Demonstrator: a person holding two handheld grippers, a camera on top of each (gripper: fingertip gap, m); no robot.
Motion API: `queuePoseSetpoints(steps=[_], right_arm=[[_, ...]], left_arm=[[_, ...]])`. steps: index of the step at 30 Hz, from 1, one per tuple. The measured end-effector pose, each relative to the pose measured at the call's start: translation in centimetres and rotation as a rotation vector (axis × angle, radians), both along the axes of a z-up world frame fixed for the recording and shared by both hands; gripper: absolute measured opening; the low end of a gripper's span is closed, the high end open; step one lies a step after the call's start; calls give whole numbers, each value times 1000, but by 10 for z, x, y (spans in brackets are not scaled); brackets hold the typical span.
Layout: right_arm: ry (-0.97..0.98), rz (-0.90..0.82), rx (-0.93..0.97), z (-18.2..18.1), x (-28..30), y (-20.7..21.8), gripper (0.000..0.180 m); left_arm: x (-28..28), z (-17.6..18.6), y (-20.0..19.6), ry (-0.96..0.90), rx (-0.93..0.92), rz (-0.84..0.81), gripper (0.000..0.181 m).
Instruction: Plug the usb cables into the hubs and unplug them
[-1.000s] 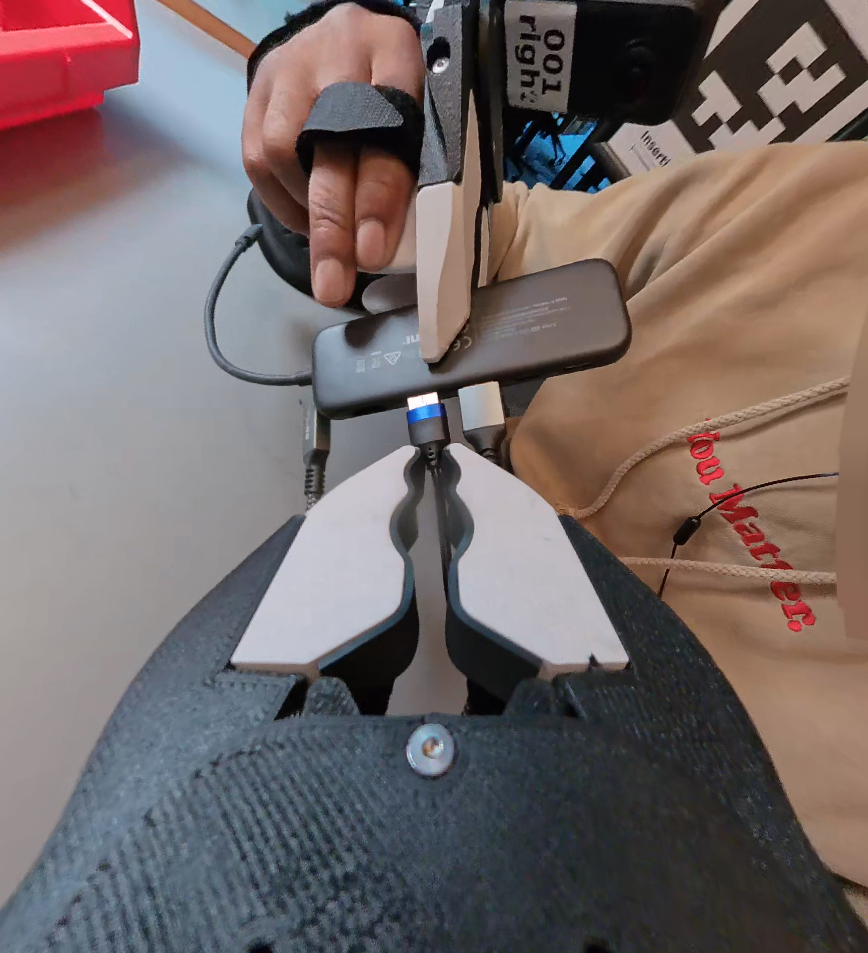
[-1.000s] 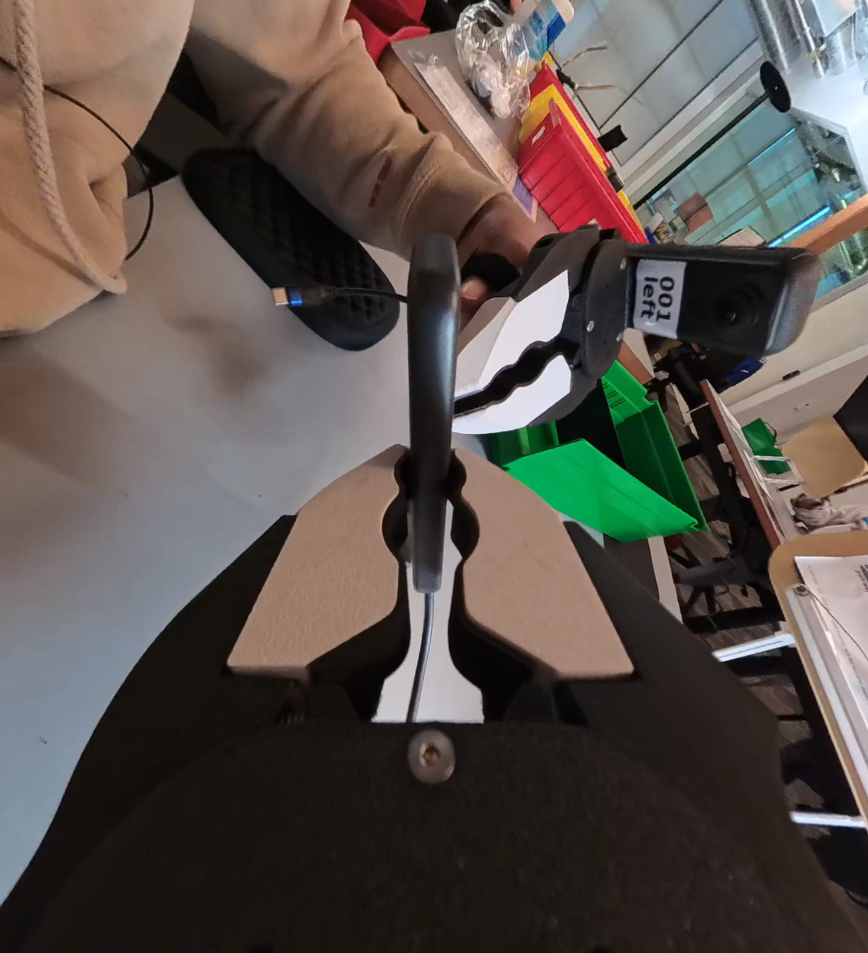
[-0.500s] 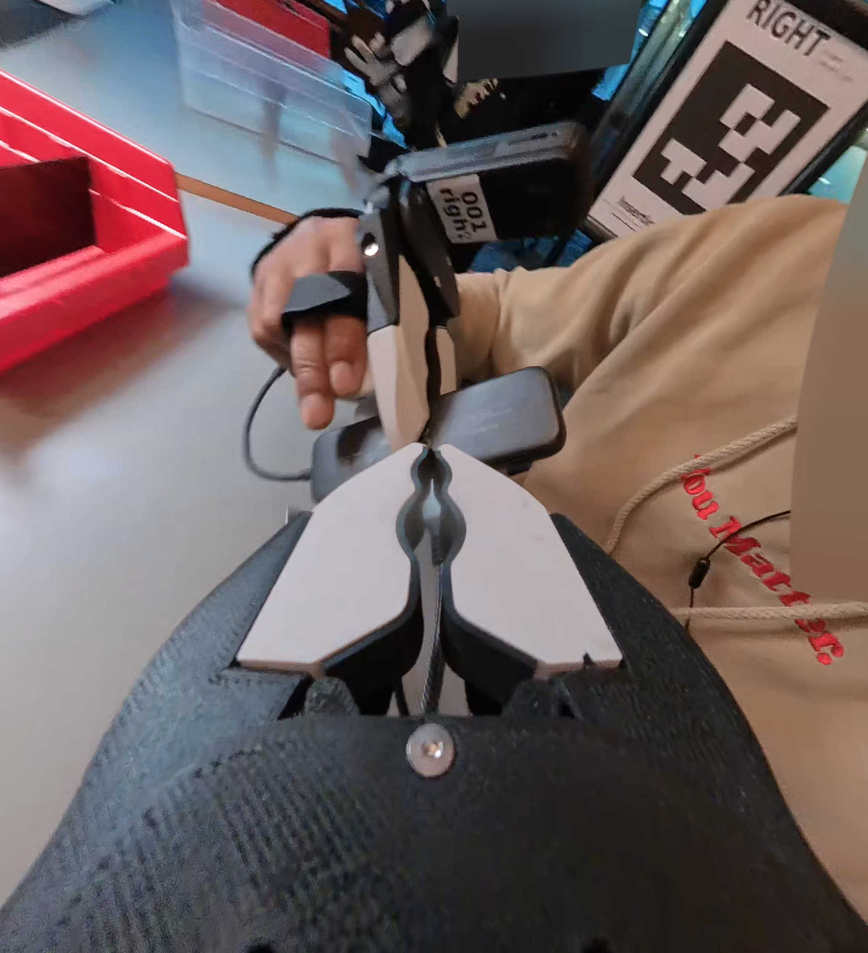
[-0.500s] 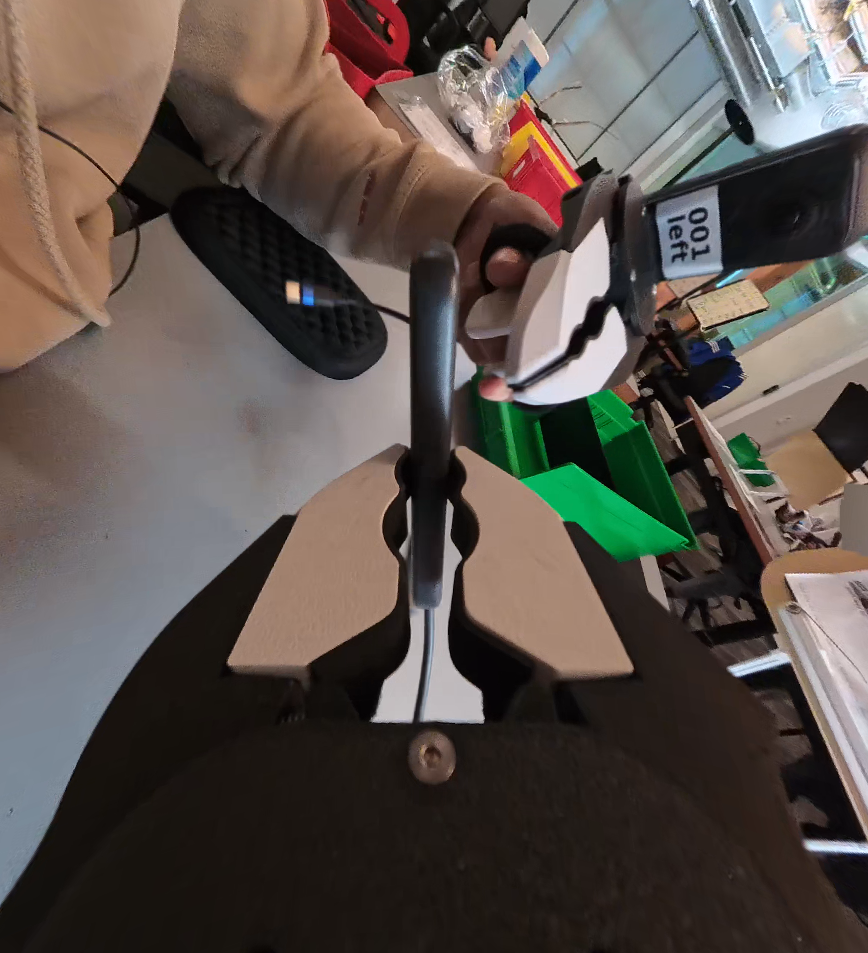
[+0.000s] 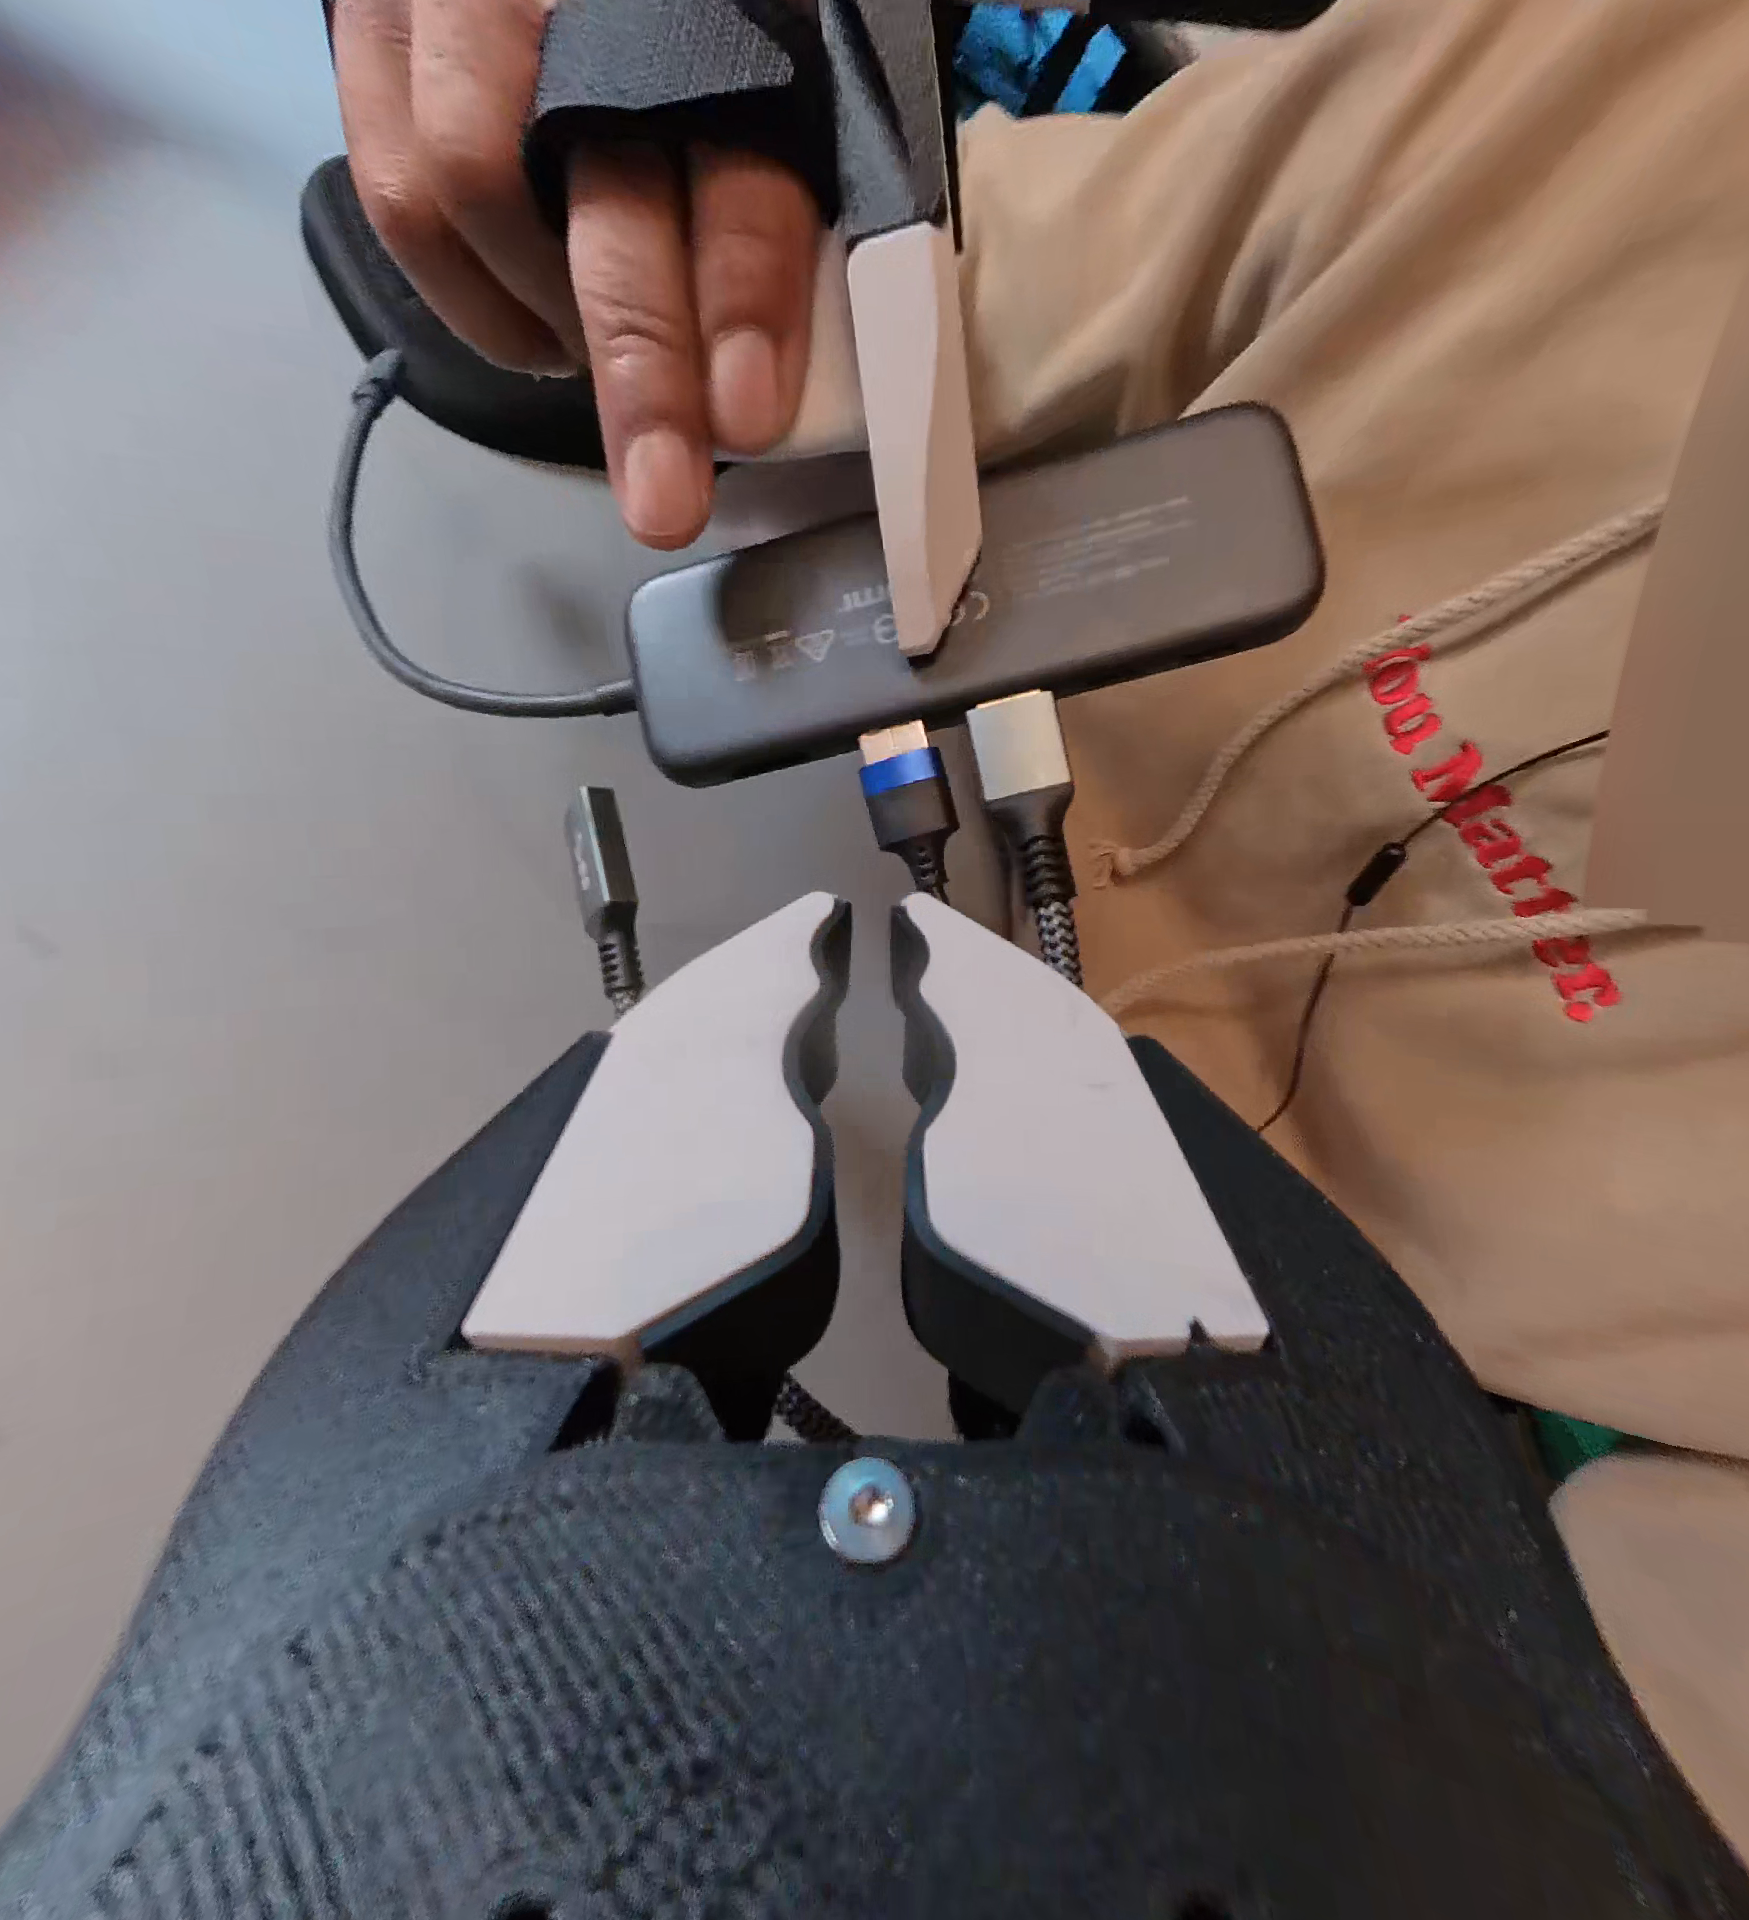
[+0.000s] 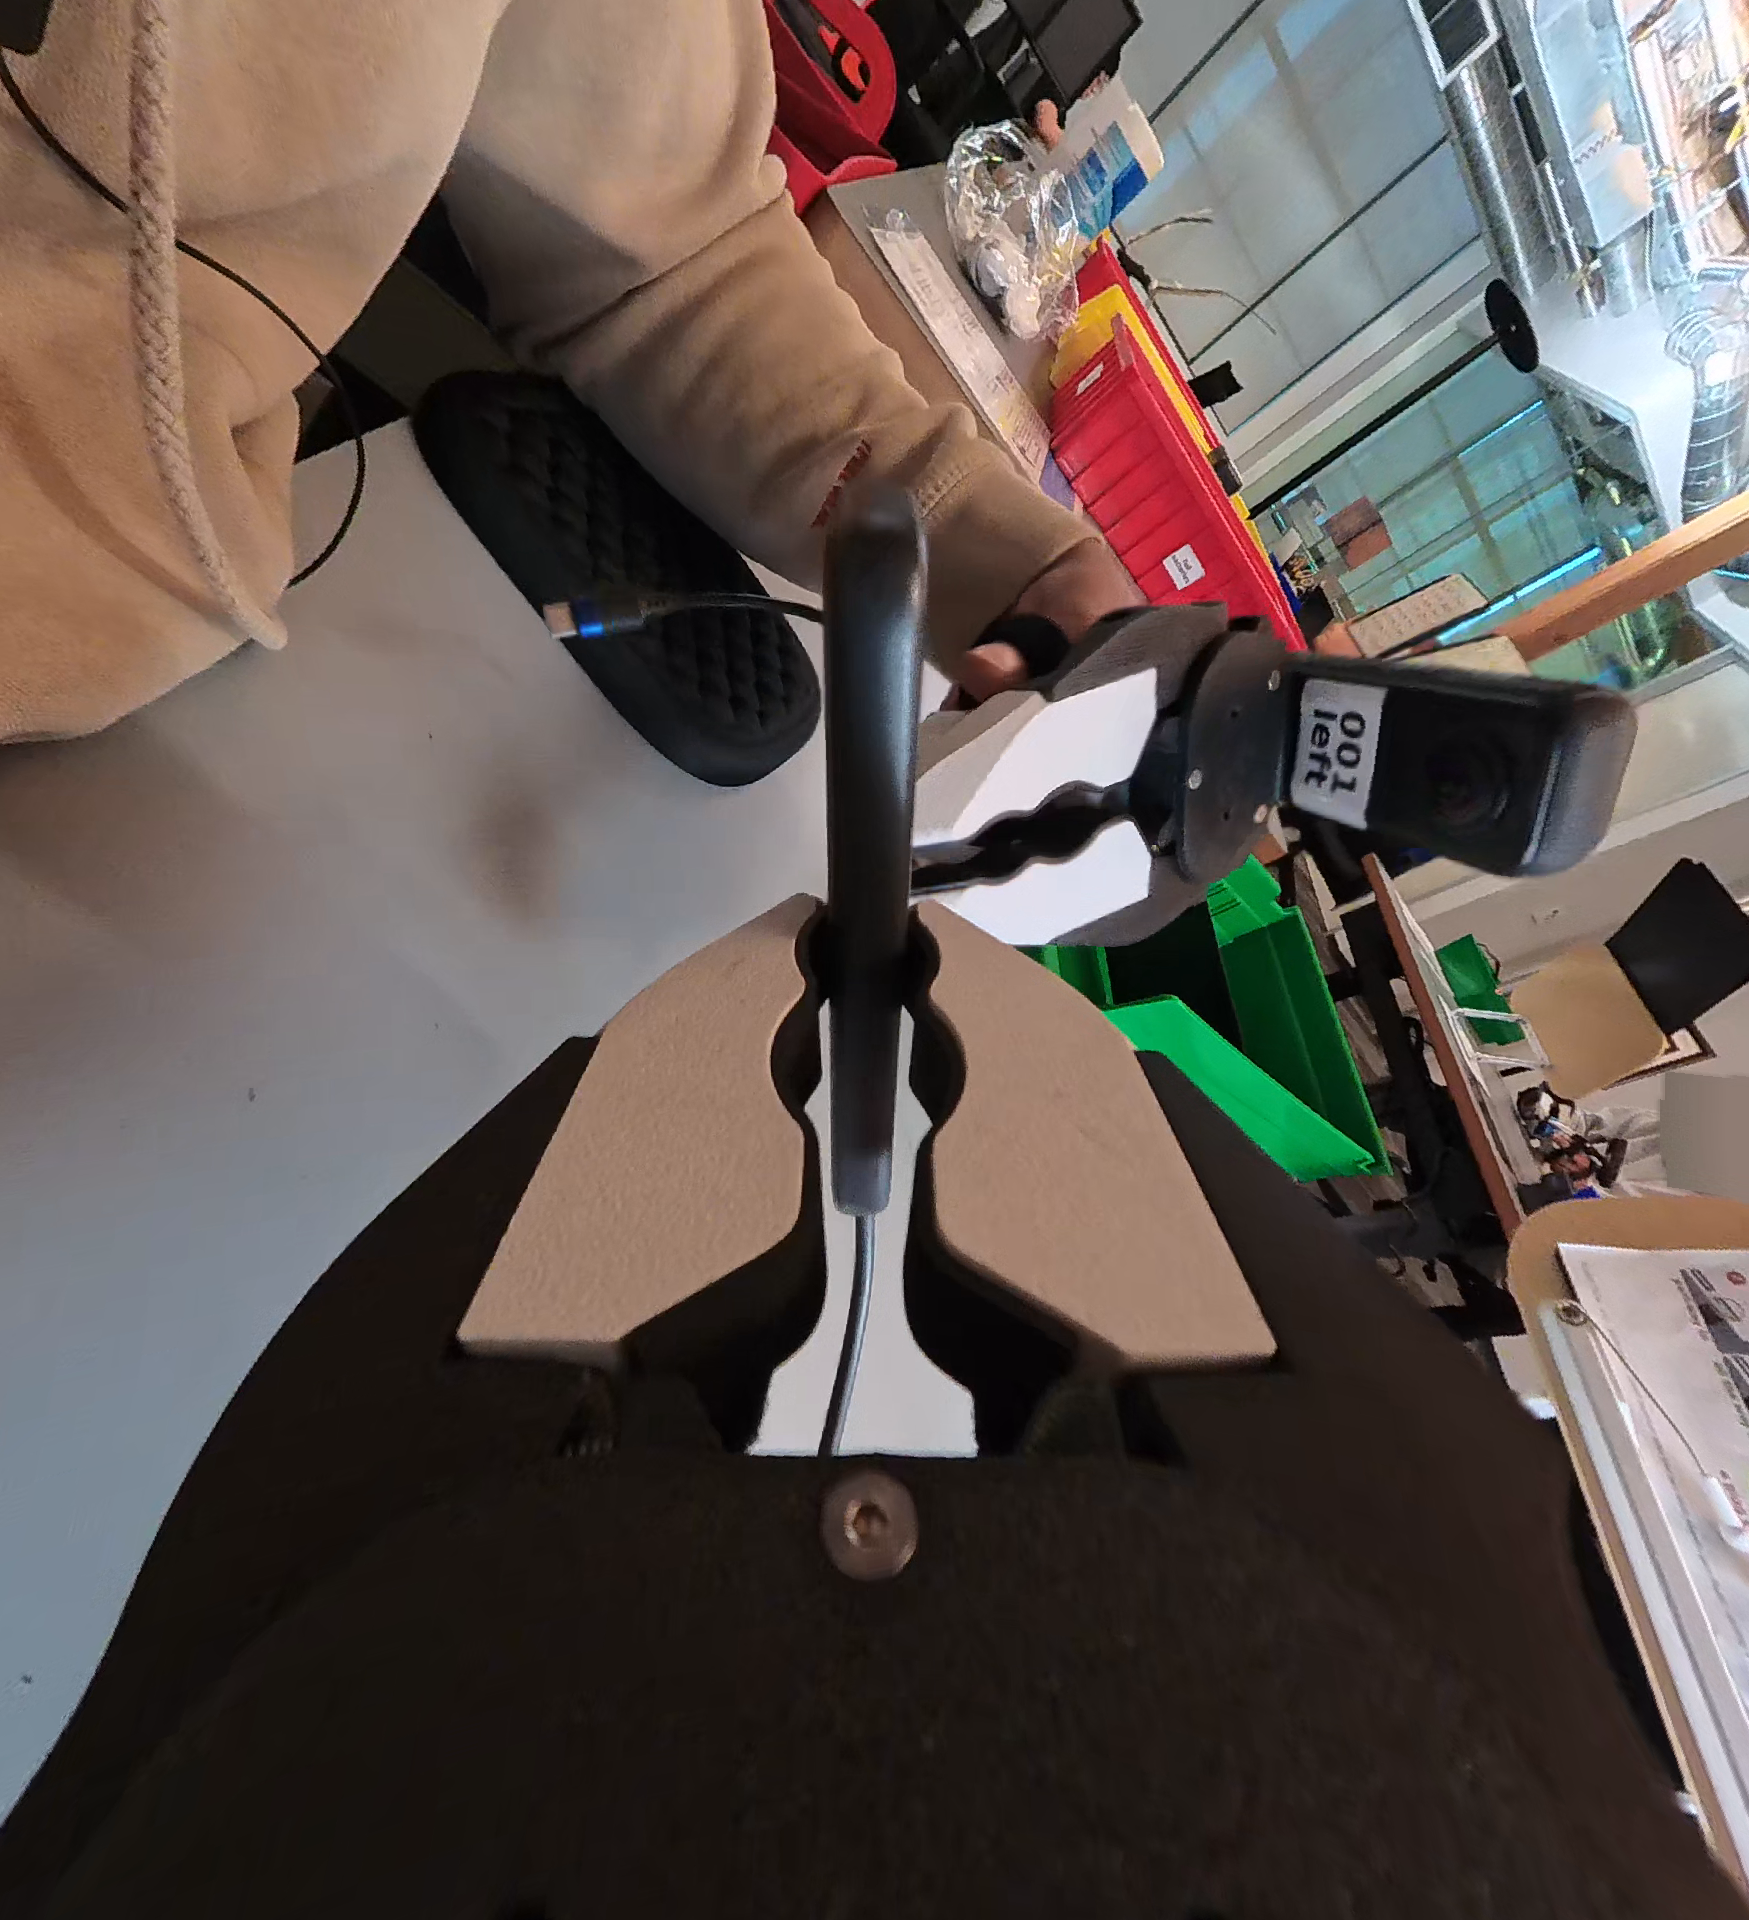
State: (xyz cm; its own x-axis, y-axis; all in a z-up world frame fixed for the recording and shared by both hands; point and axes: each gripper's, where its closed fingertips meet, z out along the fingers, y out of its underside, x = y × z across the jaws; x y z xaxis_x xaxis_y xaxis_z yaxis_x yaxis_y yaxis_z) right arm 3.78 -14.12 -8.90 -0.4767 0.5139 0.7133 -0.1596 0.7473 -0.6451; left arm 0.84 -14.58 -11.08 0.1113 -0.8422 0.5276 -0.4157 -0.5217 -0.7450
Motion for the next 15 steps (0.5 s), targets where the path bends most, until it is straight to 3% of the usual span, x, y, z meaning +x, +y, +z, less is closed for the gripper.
queuePoseSetpoints(steps=[3, 8, 15], right_arm=[[-2, -9, 17, -1, 0, 1, 12], [-5, -15, 30, -5, -1, 1, 12], [-2, -26, 49, -7, -2, 1, 12]], left_arm=[[-4, 5, -2, -63, -39, -17, 12], [0, -3, -3, -15, -26, -21, 14], [8, -9, -1, 5, 1, -13, 5]])
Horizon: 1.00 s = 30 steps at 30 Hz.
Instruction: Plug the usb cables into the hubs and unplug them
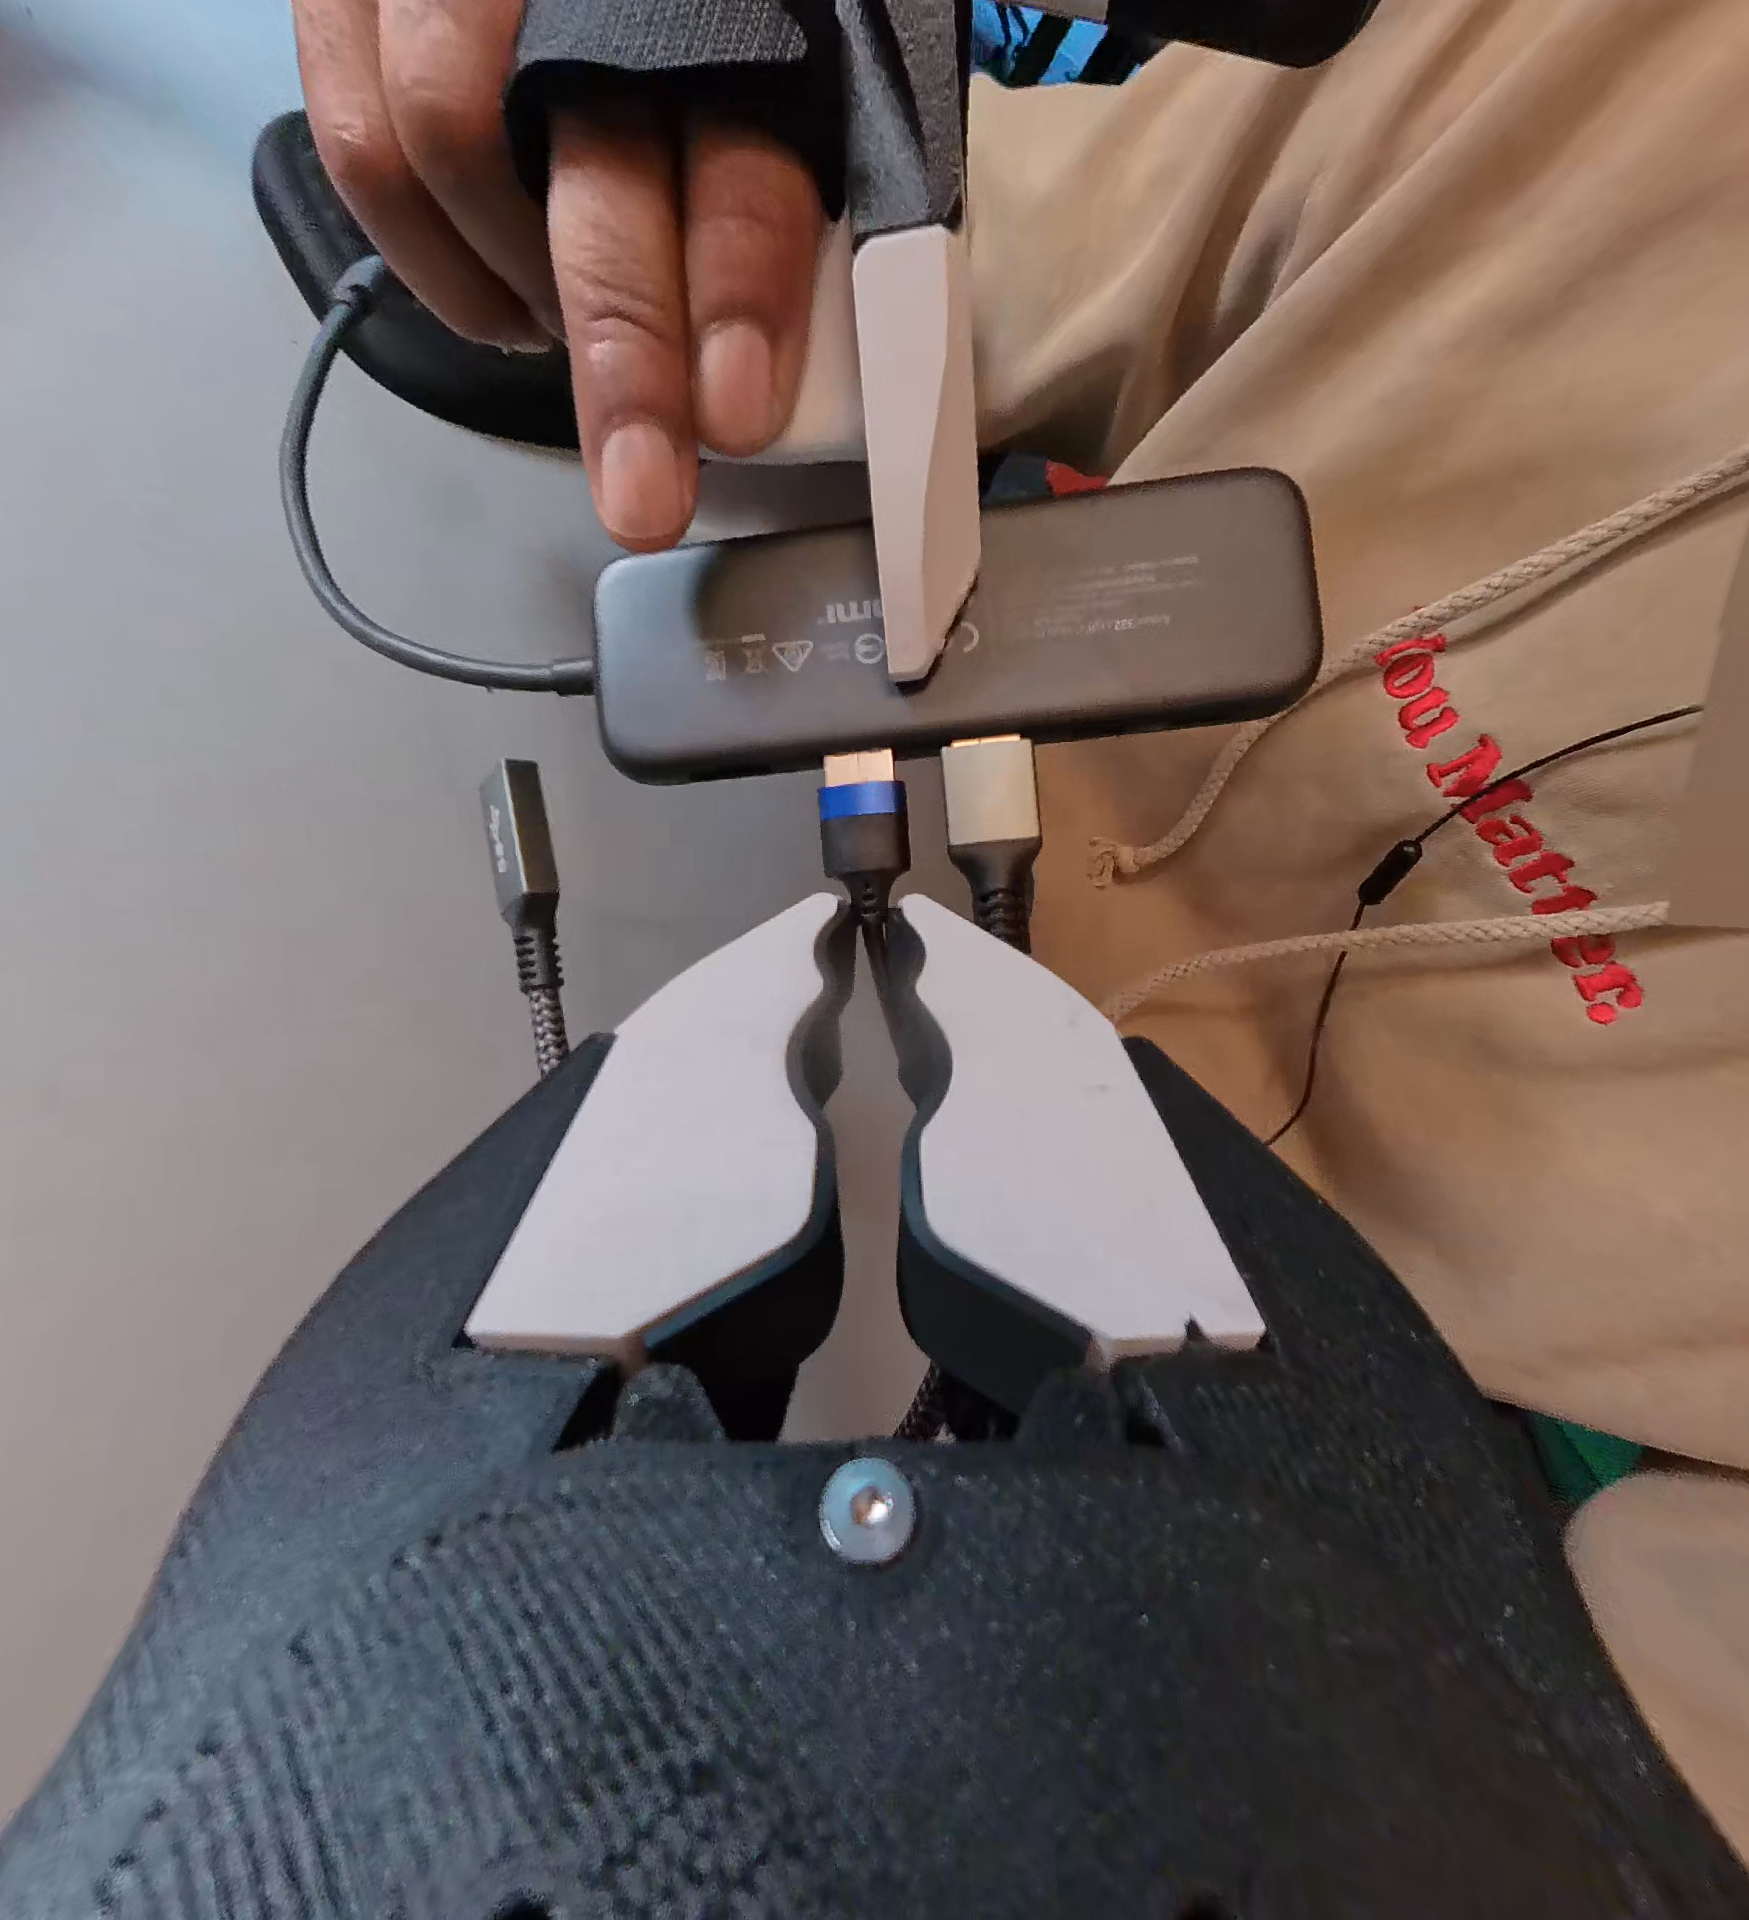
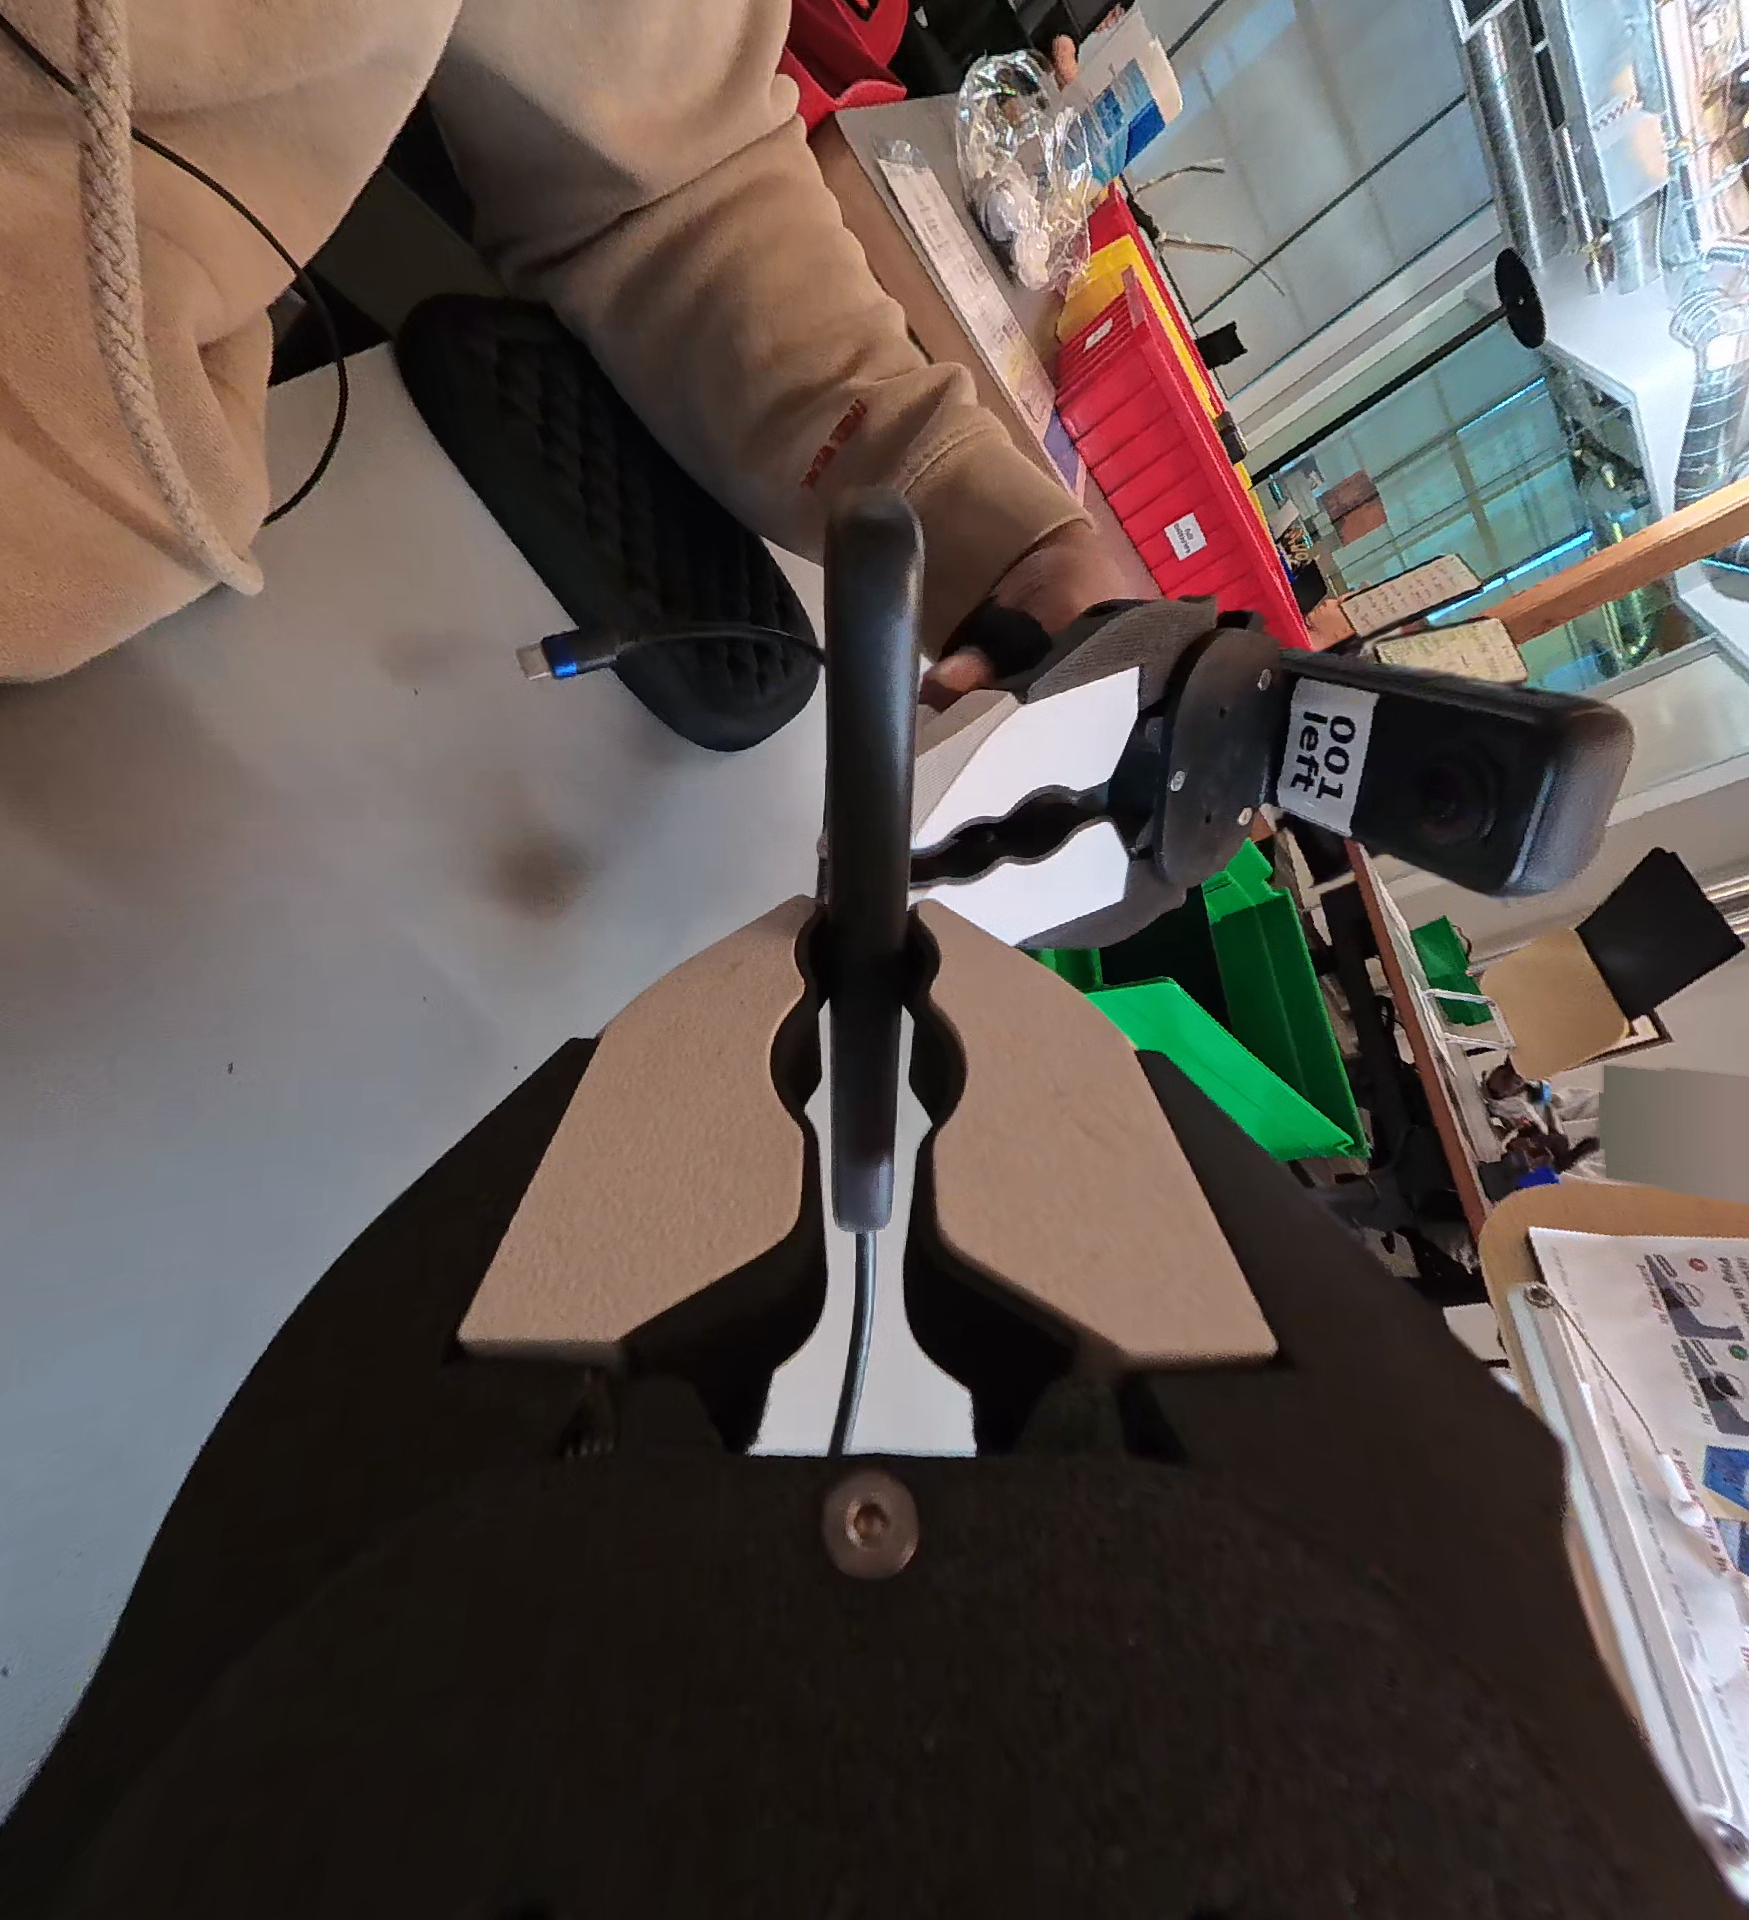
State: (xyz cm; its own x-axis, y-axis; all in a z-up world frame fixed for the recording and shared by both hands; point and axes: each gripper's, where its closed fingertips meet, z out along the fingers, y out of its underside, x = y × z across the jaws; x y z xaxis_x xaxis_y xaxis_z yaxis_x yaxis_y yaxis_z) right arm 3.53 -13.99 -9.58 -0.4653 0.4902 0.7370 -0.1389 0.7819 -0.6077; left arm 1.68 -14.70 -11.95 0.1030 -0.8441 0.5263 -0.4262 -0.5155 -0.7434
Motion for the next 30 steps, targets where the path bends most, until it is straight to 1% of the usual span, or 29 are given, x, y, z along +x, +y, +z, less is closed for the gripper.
queuePoseSetpoints(steps=[2, 5, 9, 11, 14, 16, 19, 21, 22, 23, 25, 27, 28, 30], right_arm=[[12, 16, -14, 2, 0, -3, 12], [-2, 44, -39, 3, 2, -9, 12], [-6, 21, -85, 3, -1, -2, 12], [3, -24, -116, 4, -5, 8, 13], [-6, -161, -153, 5, -14, 35, 17], [-21, -231, -122, 5, -15, 47, 21], [-26, -281, -77, 12, -13, 46, 30], [-49, -325, -12, 11, -13, 46, 31], [-57, -343, 26, 9, -13, 46, 28], [-57, -348, 62, 8, -11, 44, 17], [-63, -366, 104, 8, -7, 43, 15], [-69, -371, 91, 11, 0, 43, 13], [-80, -374, 75, 13, 4, 44, 13], [-93, -393, 44, 22, 17, 51, 12]], left_arm=[[3, 5, 2, -36, 12, 10, 5], [7, 4, -1, -23, 41, -10, 5], [4, 4, 5, -45, 29, 25, 5], [0, 5, 12, -73, 4, 61, 5], [-9, 9, 31, -128, -54, 177, 5], [-14, 6, 42, -124, -68, 245, 5], [-19, 3, 51, -113, -73, 309, 5], [-19, 1, 52, -100, -74, 329, 5], [-18, 0, 53, -89, -71, 340, 5], [-17, -1, 54, -80, -64, 352, 5], [-15, 2, 54, -86, -30, 371, 5], [-16, 11, 56, -117, 58, 406, 6], [-19, 20, 59, -147, 118, 444, 6], [-34, 43, 66, -230, 259, 563, 17]])
